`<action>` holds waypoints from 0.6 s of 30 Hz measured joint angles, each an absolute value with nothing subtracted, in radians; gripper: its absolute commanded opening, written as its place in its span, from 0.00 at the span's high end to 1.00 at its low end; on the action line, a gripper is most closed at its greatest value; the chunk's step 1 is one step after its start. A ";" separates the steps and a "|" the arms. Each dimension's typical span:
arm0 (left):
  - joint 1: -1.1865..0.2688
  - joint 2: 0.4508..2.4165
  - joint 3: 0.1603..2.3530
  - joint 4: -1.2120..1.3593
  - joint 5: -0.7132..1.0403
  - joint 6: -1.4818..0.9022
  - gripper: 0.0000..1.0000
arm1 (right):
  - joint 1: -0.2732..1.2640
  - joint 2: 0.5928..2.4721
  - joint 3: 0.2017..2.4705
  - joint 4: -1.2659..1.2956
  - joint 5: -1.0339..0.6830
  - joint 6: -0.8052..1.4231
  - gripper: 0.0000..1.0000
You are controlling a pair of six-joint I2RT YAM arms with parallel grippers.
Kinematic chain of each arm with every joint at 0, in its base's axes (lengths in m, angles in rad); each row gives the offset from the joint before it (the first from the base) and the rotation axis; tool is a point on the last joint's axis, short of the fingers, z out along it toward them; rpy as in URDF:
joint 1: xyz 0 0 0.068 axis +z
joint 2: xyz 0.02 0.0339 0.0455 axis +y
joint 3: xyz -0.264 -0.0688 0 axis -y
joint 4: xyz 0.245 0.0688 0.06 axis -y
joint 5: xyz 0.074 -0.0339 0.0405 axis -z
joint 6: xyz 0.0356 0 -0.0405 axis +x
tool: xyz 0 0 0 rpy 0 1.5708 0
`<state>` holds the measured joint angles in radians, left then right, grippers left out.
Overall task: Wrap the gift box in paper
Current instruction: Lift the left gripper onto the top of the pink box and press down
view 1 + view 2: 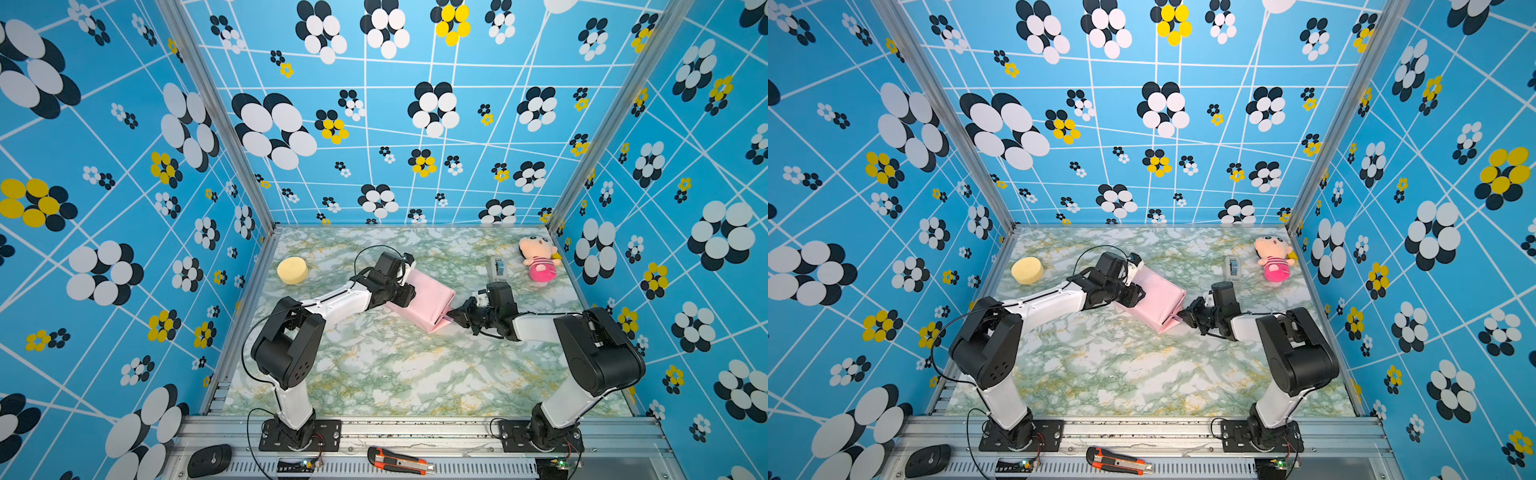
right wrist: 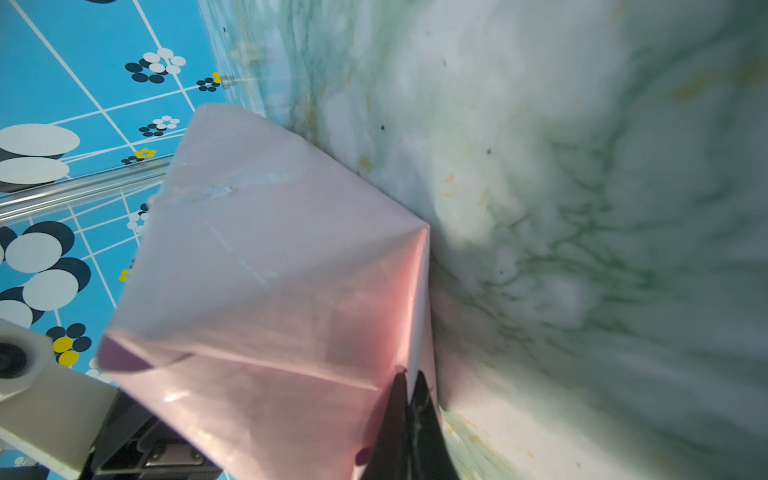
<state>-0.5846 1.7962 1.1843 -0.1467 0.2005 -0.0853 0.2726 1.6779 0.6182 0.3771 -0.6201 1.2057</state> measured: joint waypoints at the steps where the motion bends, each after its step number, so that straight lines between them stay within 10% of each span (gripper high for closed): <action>1: -0.591 1.798 1.188 -0.151 0.202 -0.081 0.53 | 0.273 1.676 0.618 0.377 -0.619 1.209 1.00; 18: -0.620 1.820 1.200 -0.145 0.168 -0.052 0.54 | 0.274 1.638 0.596 0.421 -0.595 1.303 0.73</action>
